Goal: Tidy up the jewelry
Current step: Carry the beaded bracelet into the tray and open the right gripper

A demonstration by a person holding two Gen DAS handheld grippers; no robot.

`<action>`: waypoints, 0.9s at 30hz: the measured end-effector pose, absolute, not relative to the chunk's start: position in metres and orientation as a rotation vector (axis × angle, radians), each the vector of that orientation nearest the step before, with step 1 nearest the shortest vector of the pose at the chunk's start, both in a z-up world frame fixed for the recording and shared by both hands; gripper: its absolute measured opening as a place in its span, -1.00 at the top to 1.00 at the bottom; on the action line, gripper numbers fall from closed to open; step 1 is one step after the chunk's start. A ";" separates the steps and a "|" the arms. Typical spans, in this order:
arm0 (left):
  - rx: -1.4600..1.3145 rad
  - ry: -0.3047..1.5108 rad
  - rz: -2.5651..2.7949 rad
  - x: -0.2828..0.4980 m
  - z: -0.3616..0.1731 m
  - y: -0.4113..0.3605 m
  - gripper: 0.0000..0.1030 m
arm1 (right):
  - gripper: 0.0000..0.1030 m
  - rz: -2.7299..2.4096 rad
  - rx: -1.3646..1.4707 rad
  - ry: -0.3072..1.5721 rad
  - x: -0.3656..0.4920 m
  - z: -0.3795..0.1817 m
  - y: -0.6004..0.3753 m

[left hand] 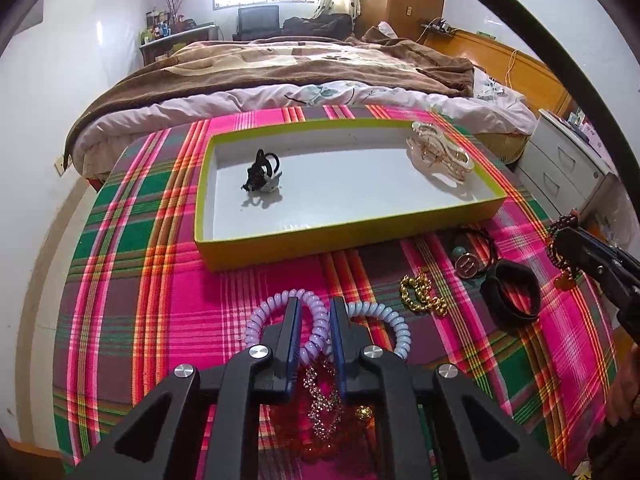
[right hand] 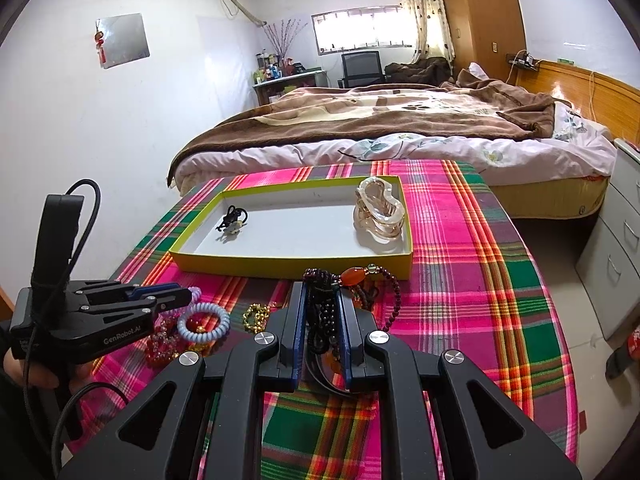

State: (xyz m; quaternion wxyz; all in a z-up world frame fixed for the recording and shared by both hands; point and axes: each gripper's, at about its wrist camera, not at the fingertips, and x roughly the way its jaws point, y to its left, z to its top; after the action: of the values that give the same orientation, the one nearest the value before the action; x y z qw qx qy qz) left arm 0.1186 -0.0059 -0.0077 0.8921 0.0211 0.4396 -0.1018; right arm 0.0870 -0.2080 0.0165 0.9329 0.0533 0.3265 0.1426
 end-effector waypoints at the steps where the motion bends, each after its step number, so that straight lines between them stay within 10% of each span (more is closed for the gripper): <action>1: 0.041 0.905 -0.212 0.118 -0.005 -0.005 0.72 | 0.72 0.293 0.108 0.667 0.087 0.017 -0.207; 27: -0.048 0.811 -0.203 0.180 0.059 0.022 0.72 | 0.72 0.330 0.045 0.657 0.173 0.064 -0.178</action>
State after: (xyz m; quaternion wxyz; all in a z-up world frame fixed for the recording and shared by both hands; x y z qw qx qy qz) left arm 0.1796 0.0222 0.0585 0.9137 -0.0235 0.3936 -0.0987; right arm 0.1733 -0.1782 0.0641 0.9329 0.0220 0.3212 0.1613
